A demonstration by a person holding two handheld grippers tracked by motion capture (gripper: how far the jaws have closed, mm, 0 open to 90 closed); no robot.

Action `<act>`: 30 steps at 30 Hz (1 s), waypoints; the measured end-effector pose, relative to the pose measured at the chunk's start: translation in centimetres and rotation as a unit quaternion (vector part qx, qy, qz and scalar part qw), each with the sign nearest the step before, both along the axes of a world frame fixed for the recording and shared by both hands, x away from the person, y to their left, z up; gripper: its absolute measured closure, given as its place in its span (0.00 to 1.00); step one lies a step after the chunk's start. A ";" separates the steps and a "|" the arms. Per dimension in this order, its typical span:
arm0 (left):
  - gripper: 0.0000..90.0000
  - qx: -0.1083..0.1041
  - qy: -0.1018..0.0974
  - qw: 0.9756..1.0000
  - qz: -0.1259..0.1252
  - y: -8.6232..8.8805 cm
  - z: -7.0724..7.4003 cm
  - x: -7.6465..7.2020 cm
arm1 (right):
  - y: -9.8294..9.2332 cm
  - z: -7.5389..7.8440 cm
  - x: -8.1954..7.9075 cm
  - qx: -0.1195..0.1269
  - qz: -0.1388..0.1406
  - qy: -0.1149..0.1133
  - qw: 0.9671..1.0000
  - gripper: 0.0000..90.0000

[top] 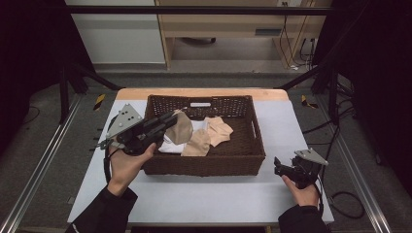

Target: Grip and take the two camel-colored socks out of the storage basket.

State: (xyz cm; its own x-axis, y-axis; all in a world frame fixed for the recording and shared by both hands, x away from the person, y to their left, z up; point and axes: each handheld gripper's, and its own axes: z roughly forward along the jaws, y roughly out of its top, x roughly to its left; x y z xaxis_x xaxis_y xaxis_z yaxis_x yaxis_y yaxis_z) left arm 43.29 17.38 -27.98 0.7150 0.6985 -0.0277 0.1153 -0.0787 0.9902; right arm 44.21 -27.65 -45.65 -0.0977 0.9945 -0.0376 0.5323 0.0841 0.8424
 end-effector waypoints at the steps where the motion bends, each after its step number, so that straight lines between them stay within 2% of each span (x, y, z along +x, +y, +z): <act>1: 0.92 -0.002 -0.001 1.000 -0.003 0.1 0.0 -0.3 | 0.0 0.0 0.0 -0.001 0.000 -0.001 1.000 0.06; 12: 0.92 0.000 -0.007 0.999 -0.033 0.2 -0.6 -3.4 | 0.1 0.2 -0.2 0.002 0.001 -0.004 1.000 0.06; 19: 0.92 0.016 0.006 0.998 -0.053 -0.4 -2.7 -4.8 | 0.1 0.3 -0.3 -0.001 0.003 -0.008 1.000 0.06; 26: 0.92 0.032 0.027 0.997 -0.069 -0.6 -5.0 -6.3 | 0.1 0.2 -0.4 -0.001 0.003 -0.007 1.000 0.06; 30: 0.92 0.044 0.048 0.995 -0.073 -0.6 -6.7 -6.8 | 0.2 0.2 -0.3 -0.001 0.003 -0.004 1.000 0.06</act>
State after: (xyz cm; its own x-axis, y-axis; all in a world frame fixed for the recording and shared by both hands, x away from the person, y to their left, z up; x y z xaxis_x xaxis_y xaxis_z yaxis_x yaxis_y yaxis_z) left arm 36.53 16.77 -34.68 0.8060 0.5903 -0.0437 0.1892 -0.1870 0.9640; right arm 43.87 -27.50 -45.47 -0.1026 0.9939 -0.0410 0.5242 0.0890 0.8469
